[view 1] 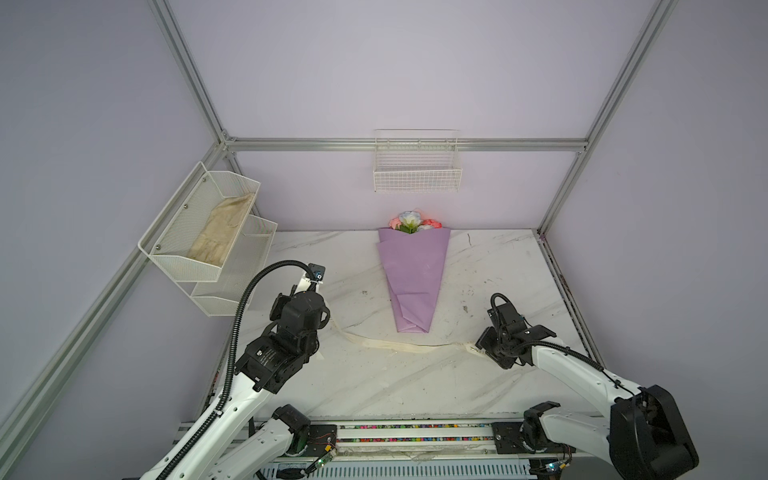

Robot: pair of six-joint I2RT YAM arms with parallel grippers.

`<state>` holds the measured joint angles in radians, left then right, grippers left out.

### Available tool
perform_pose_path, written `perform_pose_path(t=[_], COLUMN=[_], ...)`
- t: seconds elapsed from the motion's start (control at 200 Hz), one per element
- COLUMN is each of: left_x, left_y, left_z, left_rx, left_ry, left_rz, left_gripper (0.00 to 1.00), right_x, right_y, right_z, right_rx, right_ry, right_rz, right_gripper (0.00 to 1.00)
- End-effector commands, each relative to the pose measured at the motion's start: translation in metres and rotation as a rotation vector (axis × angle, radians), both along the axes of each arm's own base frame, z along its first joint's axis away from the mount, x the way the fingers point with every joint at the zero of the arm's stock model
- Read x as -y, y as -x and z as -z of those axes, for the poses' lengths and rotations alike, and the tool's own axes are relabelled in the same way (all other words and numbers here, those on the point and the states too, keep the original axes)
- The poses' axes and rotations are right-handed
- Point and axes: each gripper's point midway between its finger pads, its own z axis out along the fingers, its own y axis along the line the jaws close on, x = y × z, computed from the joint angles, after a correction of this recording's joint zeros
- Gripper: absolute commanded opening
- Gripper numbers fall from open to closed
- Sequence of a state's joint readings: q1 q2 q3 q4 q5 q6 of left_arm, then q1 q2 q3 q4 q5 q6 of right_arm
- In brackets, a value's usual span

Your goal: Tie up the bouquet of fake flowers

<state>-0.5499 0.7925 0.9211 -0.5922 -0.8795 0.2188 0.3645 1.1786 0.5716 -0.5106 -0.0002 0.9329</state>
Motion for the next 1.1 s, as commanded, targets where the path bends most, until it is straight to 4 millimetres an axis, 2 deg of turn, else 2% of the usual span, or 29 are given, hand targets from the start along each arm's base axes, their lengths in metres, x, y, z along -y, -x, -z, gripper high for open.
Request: perform_pose_path(t=[0.0, 0.165, 0.25, 0.35, 0.41, 0.475, 0.54, 0.565, 0.76, 0.825, 0.915, 0.955, 0.995, 1.095], left_x=[0.001, 0.0, -0.001, -0.001, -0.001, -0.002, -0.003, -0.003, -0.007, -0.007, -0.005, -0.006, -0.007, -0.006], left_y=[0.002, 0.002, 0.002, 0.003, 0.003, 0.002, 0.002, 0.002, 0.005, 0.006, 0.006, 0.006, 0.006, 0.006], left_z=[-0.035, -0.036, -0.038, -0.042, -0.042, -0.041, -0.039, -0.038, -0.038, -0.037, -0.036, -0.035, -0.035, -0.036], left_rx=[0.092, 0.093, 0.098, 0.112, 0.115, 0.113, 0.108, 0.106, 0.113, 0.112, 0.104, 0.1, 0.1, 0.102], left_ry=[0.079, 0.059, 0.052, 0.058, 0.053, 0.041, 0.03, 0.029, 0.036, 0.039, 0.044, 0.042, 0.04, 0.043], left_rz=[0.016, 0.016, 0.017, 0.018, 0.022, 0.021, 0.025, 0.024, 0.018, 0.024, 0.038, 0.038, 0.032, 0.038], left_gripper=[0.0, 0.0, 0.0, 0.0, 0.0, 0.0, 0.0, 0.0, 0.0, 0.0, 0.0, 0.0, 0.0, 0.0], right_x=[0.006, 0.01, 0.015, 0.014, 0.014, 0.014, 0.015, 0.014, 0.014, 0.022, 0.028, 0.037, 0.049, 0.071], right_y=[0.0, 0.0, 0.003, 0.004, 0.003, 0.003, 0.004, 0.003, 0.003, -0.001, -0.01, -0.013, -0.013, -0.013], right_z=[0.009, 0.021, 0.026, 0.028, 0.027, 0.027, 0.031, 0.031, 0.031, 0.022, -0.002, -0.011, -0.016, -0.018], right_rx=[-0.016, -0.084, -0.124, -0.139, -0.137, -0.136, -0.156, -0.157, -0.154, -0.148, -0.065, -0.043, -0.031, -0.023], right_ry=[0.037, 0.106, 0.143, 0.147, 0.148, 0.148, 0.163, 0.159, 0.141, 0.161, 0.159, 0.168, 0.186, 0.169], right_rz=[0.003, -0.03, -0.042, -0.049, -0.044, -0.047, -0.055, -0.055, -0.019, 0.022, 0.062, 0.098, 0.143, 0.218], right_gripper=[0.65, 0.65, 0.6, 0.48, 0.31, 0.25, 0.05, 0.02, 0.02, 0.05, 0.17, 0.2, 0.21, 0.36])
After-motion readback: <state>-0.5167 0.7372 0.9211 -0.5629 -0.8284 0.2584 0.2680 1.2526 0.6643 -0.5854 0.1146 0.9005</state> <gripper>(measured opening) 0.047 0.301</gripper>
